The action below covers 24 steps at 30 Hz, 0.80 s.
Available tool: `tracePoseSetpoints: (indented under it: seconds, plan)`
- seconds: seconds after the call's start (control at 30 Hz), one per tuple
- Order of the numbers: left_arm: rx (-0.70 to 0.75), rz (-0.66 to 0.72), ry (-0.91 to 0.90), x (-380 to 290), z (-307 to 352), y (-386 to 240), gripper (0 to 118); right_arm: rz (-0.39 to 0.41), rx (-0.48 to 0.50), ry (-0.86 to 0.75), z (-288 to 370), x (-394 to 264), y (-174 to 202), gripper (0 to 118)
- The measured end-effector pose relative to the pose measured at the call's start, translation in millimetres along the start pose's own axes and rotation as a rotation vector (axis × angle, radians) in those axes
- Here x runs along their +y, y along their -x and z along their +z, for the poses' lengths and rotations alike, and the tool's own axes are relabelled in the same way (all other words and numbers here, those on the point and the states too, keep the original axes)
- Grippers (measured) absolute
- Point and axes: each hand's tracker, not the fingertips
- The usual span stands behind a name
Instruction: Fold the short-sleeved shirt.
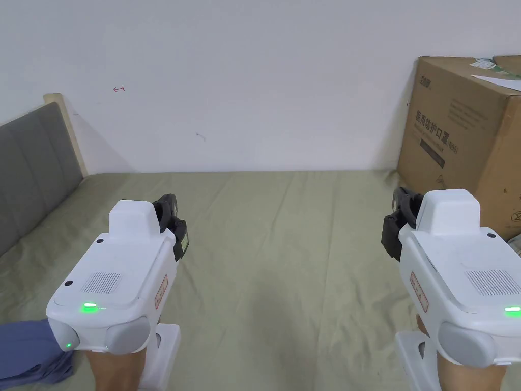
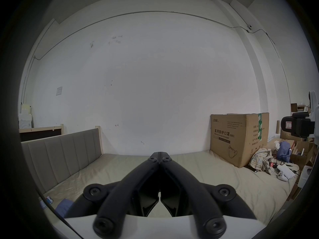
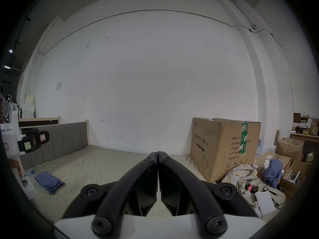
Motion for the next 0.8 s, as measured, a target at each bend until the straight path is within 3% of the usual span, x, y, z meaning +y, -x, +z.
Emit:
tracePoseSetpoints:
  seconds: [0.8]
  plan:
    - [0.004, -0.012, 0.01, -4.2, -3.5, 1.7, 0, 0.006, -0.008, 0.006, -2.3, -0.9, -0.1, 0]
